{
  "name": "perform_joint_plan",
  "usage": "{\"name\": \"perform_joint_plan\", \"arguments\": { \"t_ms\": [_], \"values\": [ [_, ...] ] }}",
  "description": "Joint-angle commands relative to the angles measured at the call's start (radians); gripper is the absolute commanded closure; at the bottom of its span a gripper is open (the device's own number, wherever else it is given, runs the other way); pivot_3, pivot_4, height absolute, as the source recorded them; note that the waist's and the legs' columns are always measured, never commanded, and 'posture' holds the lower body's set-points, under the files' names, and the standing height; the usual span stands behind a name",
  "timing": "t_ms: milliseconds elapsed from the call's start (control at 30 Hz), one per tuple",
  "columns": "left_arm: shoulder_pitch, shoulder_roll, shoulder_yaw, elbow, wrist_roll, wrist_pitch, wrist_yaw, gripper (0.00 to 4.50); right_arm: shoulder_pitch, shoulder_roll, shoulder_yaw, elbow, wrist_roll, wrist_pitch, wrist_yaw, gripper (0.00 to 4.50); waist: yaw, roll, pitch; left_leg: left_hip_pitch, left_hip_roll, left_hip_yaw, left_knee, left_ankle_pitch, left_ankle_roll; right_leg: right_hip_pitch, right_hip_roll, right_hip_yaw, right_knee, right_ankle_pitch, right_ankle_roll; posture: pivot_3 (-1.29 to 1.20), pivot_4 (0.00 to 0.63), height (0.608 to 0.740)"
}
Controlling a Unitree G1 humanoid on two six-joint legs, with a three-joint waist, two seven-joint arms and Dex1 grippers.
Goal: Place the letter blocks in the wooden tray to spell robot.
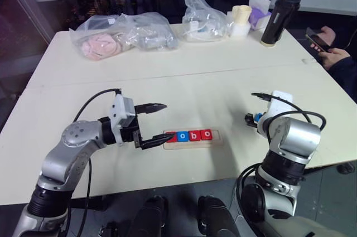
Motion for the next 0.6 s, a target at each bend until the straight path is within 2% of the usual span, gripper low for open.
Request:
{"name": "perform_joint_plan", "arguments": {
  "t_ms": [33,100,267,600],
  "values": [
    [0.005,0.009,0.022,-0.045,-0.002,-0.015,0.004,0.0,-0.001,0.017,-0.045,0.021,-0.001,0.008,-0.02,0.3,-0.002,0.0,0.0,0.0,0.0,0.0,0.0,0.0,0.0,0.0,0.0,0.0,0.0,0.0,0.0,0.0,0.15,0.74],
    [0.007,0.01,0.022,-0.048,-0.003,-0.015,0.005,0.0,-0.006,0.033,-0.063,0.021,-0.006,0.008,-0.028,0.92,-0.003,-0.001,-0.001,0.001,0.0,0.0,0.0,0.0,0.0,0.001,0.0,0.0,0.0,0.0,0.0,0.0,0.15,0.74],
    [0.003,0.007,0.018,-0.046,-0.001,-0.015,0.005,0.0,-0.003,0.027,-0.062,0.016,0.003,0.008,-0.029,3.36,-0.007,-0.001,-0.001,0.002,0.0,0.0,-0.001,0.0,0.0,0.001,0.0,0.0,0.0,0.0,0.0,0.0,0.15,0.74],
    [-0.009,0.004,0.013,-0.033,-0.002,-0.015,-0.002,0.0,0.121,-0.042,0.116,-0.163,0.075,0.008,0.13,3.37,-0.009,-0.001,-0.001,0.003,0.001,0.0,-0.003,0.0,0.0,0.002,0.0,0.0,-0.001,-0.002,0.0,0.0,0.15,0.74]
  ]
}}
